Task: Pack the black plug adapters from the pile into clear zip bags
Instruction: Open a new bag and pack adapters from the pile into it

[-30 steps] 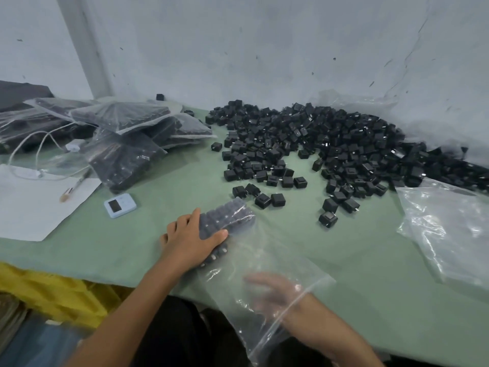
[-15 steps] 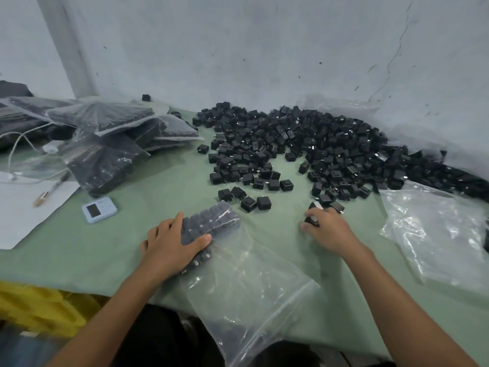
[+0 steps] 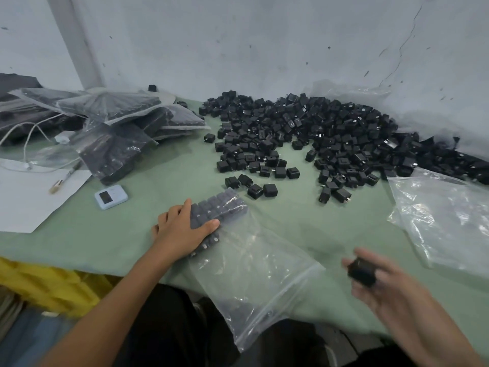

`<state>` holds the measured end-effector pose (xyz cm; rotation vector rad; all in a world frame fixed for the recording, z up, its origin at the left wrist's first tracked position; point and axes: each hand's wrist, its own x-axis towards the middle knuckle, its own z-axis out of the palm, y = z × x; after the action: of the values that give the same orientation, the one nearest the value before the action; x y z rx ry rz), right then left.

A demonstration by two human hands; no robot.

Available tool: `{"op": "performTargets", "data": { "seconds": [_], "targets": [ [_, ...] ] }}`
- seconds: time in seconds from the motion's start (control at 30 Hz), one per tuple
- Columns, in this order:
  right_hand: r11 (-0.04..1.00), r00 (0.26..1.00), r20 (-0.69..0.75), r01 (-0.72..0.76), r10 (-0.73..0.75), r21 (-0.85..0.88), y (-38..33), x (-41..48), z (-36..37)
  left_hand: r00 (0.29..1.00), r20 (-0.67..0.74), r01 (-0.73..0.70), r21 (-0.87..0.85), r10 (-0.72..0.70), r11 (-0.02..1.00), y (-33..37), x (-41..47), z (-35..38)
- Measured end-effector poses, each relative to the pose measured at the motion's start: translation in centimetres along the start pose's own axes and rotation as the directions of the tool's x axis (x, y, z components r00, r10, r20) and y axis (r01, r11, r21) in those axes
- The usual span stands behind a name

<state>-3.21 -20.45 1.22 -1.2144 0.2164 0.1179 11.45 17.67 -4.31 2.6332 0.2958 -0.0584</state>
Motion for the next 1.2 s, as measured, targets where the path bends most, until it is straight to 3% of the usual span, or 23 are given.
{"op": "performTargets", "data": {
  "seconds": [0.1, 0.2, 0.37, 0.5, 0.63, 0.83, 0.97, 1.03, 1.2],
  "targets": [
    [0.98, 0.967, 0.157, -0.198, 0.199, -0.026, 3.6, -3.8, 1.7, 1.0, 0.004, 0.003, 0.012, -0.003, 1.0, 0.0, 0.1, 0.1],
    [0.962, 0.933, 0.245, -0.236, 0.264, -0.137, 5.1, -4.3, 5.3, 1.0, 0.011, 0.008, 0.016, -0.008, 1.0, 0.0, 0.2, 0.0],
    [0.983, 0.962, 0.203, -0.173, 0.182, -0.065, 6.6, 0.0, 11.6, 1.0, 0.016, 0.004, 0.007, -0.004, 1.0, 0.2, 0.0, -0.1],
    [0.984, 0.976, 0.18, -0.146, 0.126, 0.1, 7.6, 4.8, 14.6, 1.0, 0.02, -0.001, 0.005, 0.001, 1.0, 0.2, 0.0, -0.1],
    [0.991, 0.998, 0.054, -0.022, 0.029, -0.134, 8.9, 8.9, 17.2, 0.999, 0.034, -0.004, 0.001, 0.004, 1.0, 0.2, 0.0, -0.1],
    [0.869, 0.981, 0.006, 0.176, -0.196, -0.463, 9.6, 9.6, 19.2, 0.999, 0.038, -0.007, 0.011, 0.007, 1.0, 0.1, 0.1, -0.1],
    [0.715, 0.943, 0.153, 0.325, -0.296, -0.619, 9.0, 8.5, 19.1, 0.999, 0.045, -0.011, 0.011, 0.01, 1.0, 0.1, 0.0, -0.1],
    [0.65, 0.918, 0.164, 0.374, -0.361, -0.662, 8.8, 8.6, 18.8, 0.999, 0.048, -0.014, 0.008, 0.014, 1.0, 0.2, -0.1, -0.2],
    [0.64, 0.916, 0.151, 0.37, -0.371, -0.673, 9.4, 9.5, 18.9, 1.0, 0.025, -0.017, 0.043, 0.016, 0.999, 0.3, -0.2, -0.3]
  ]
}}
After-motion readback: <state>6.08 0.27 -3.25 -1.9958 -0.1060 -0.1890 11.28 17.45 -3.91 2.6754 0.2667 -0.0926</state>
